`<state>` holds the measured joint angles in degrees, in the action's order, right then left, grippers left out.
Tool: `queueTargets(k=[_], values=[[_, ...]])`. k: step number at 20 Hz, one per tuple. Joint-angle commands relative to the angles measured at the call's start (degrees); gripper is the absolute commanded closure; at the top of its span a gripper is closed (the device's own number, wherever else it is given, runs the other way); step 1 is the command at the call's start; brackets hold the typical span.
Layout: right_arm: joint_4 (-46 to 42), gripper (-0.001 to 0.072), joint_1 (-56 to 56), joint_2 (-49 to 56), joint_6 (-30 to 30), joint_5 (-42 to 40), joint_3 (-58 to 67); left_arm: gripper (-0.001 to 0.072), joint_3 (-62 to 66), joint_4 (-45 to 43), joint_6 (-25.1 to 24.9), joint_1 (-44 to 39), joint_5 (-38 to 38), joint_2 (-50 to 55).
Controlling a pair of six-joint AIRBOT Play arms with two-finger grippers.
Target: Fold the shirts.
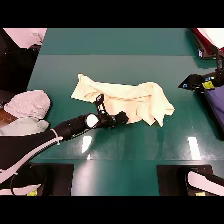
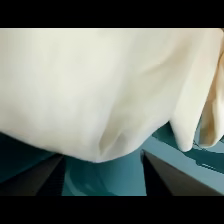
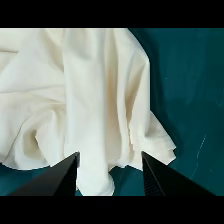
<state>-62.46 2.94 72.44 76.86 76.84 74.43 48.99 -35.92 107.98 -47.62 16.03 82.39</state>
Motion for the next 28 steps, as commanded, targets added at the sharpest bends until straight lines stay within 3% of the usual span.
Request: queueTargets(k=[1,3,4,6,11,12,13,16,20,22,23,24,25,28], values=[[0.1,0.0260,-0.1,0.0,0.0,0.9,0.0,0.0161,3.0,0.6,0.0,0.0,-1.4,3.0],[0.0,0.0260,-0.1,0.0,0.0,2.2,0.0,0.0162,4.8,0.6,0.0,0.0,-2.1,3.4],[0.0,0.0261,-0.1,0.0,0.0,2.9,0.0,0.0196,5.7,0.2,0.0,0.1,-2.1,3.4],[0.0,0.0260,-0.1,0.0,0.0,4.0,0.0,0.0665,6.7,-0.1,-3.0,0.3,-2.1,3.4],[0.0,0.0256,-3.6,0.0,0.1,4.8,-5.5,0.0680,7.0,-2.9,-9.5,6.3,5.4,-0.1],[0.0,0.0199,-5.4,0.0,0.1,4.5,-8.2,0.0680,7.0,-5.6,-10.1,8.4,7.1,-2.0],[-0.1,0.0063,-7.4,0.0,0.0,3.4,-10.8,0.0680,7.0,-8.4,-10.1,10.9,8.8,-4.3],[-0.3,0.0051,-12.7,0.0,0.2,-4.2,-17.2,0.0680,7.0,-14.7,-10.1,16.7,13.0,-10.5],[-0.5,0.0058,-16.2,1.9,5.8,-15.1,-20.4,0.0679,7.1,-16.1,-11.0,19.7,15.5,-15.1],[-0.4,0.0151,-17.7,4.5,6.8,-16.6,-20.4,0.0679,7.3,-16.3,-11.0,19.7,16.2,-15.6],[-0.4,0.0299,-18.5,5.9,6.7,-16.9,-20.4,0.0679,7.4,-16.3,-11.0,19.7,16.5,-15.6],[-0.5,0.0594,-19.3,6.8,6.4,-17.0,-20.4,0.0679,7.4,-16.4,-11.0,19.7,16.7,-15.6],[-0.5,0.0696,-19.7,6.9,5.2,-16.9,-20.4,0.0679,7.5,-16.7,-11.1,19.8,17.0,-15.7],[-2.1,0.0696,-17.9,1.5,4.9,-15.3,-18.9,0.0679,8.9,-21.2,-11.6,21.1,19.3,-19.6]])
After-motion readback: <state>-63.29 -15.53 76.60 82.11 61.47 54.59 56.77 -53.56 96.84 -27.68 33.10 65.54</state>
